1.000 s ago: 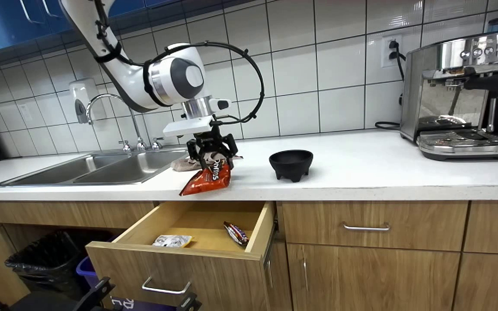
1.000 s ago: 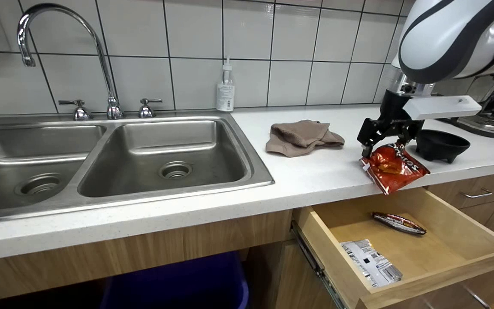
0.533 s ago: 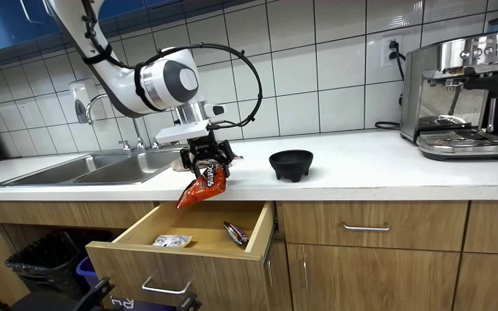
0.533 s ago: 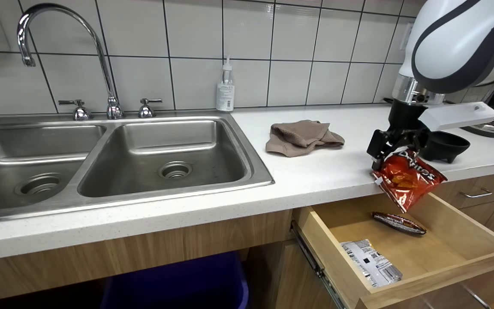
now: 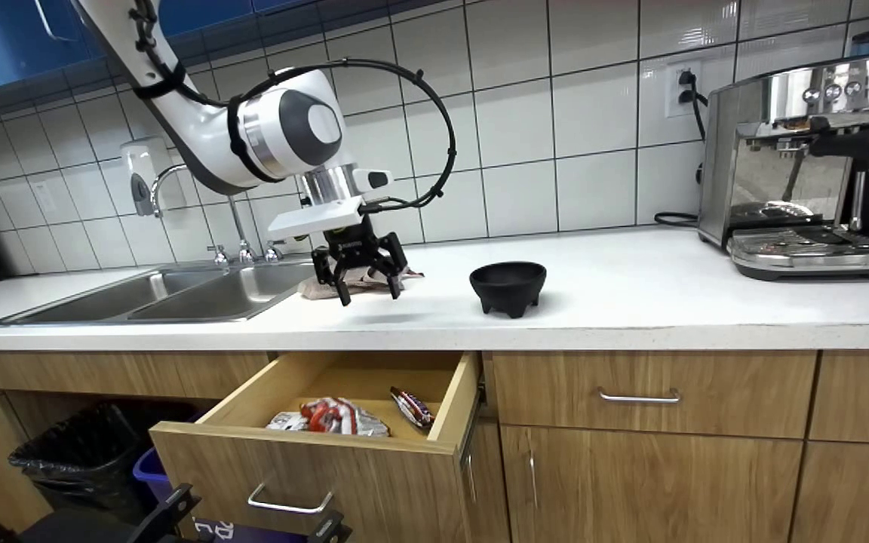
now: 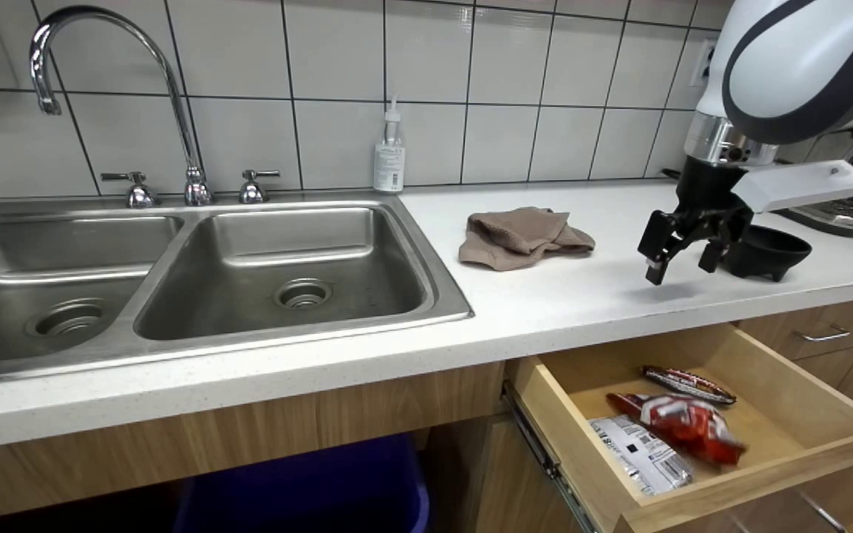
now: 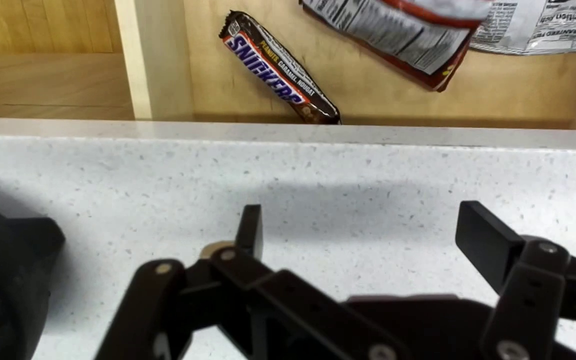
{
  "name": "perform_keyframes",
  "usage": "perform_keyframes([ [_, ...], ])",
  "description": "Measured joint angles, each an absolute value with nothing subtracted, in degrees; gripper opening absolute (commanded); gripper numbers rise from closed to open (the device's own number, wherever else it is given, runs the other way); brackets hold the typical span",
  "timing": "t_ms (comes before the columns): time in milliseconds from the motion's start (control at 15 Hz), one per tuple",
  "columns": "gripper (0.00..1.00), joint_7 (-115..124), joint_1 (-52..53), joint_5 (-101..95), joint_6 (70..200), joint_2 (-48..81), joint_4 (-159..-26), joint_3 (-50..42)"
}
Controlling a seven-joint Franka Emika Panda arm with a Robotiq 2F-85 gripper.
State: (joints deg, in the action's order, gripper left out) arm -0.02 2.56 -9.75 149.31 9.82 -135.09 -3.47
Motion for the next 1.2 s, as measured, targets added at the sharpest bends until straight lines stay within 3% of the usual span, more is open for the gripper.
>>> perform_keyframes([
  [1200, 1.00, -1.2, 2.6, -8.2, 144.8, 5.7, -135.7, -1.5],
])
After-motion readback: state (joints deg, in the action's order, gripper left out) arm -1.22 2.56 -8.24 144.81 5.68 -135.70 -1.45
